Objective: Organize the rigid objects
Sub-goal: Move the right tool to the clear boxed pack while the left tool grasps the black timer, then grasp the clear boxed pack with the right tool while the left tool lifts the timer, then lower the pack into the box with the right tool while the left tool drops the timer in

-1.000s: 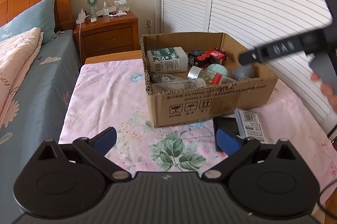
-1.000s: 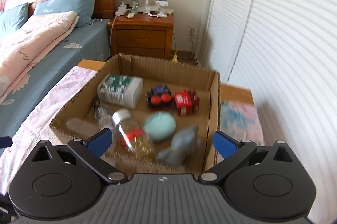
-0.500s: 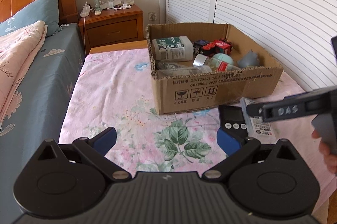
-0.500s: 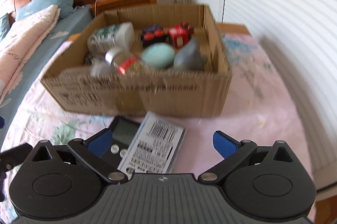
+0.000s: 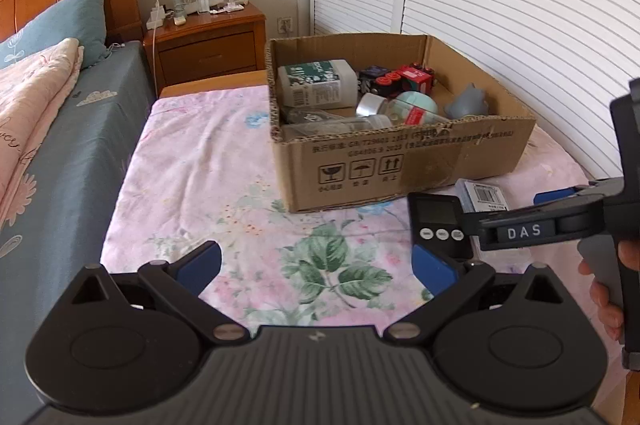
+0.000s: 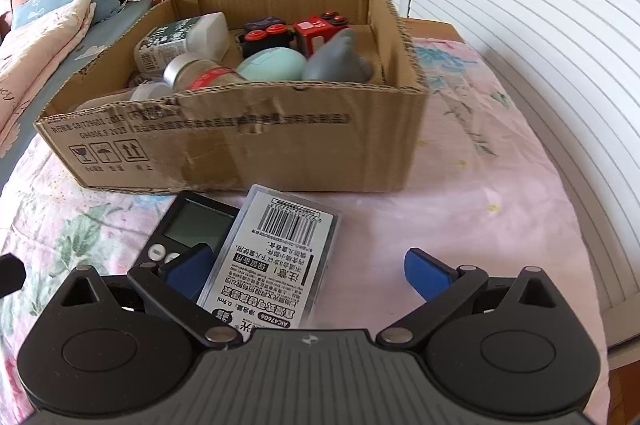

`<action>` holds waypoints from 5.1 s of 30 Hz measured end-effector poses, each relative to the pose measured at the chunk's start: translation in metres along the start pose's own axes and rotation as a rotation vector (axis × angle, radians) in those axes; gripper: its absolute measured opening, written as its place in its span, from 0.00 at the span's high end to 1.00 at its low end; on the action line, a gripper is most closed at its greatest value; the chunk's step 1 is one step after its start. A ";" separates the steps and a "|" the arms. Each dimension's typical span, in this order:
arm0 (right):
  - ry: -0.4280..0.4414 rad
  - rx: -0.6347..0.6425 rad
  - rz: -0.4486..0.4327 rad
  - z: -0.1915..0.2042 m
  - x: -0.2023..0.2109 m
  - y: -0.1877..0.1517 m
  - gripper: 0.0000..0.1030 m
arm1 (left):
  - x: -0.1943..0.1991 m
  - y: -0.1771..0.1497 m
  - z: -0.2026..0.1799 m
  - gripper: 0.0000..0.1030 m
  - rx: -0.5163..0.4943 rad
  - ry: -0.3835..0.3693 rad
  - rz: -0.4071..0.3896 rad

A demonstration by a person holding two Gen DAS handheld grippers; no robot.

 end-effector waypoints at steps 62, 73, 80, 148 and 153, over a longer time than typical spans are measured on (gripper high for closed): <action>0.232 0.259 -0.028 0.004 0.033 -0.033 0.00 | -0.056 -0.022 -0.030 0.50 -0.037 -0.155 0.060; 0.392 0.451 -0.030 0.027 0.040 -0.024 0.00 | -0.056 -0.023 -0.019 0.50 -0.019 -0.160 0.061; 0.426 0.437 -0.014 0.006 0.001 0.001 0.00 | -0.056 -0.023 -0.019 0.50 -0.017 -0.160 0.062; 0.374 0.407 -0.139 0.004 0.072 0.047 0.09 | -0.009 0.053 -0.025 0.50 -0.210 -0.248 -0.039; 0.367 0.399 -0.162 0.006 0.067 0.065 0.09 | -0.030 0.082 -0.024 0.50 -0.228 -0.218 -0.101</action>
Point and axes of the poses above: each gripper's, at about its wrist camera, not at the fingertips, and x roughly against the way its jaws point, z to its left, y to its top, the point moved 2 cm from there along -x, roughly the way its jaws point, and after that the axes turned 14 degrees about -z, right-handed, at the moved point
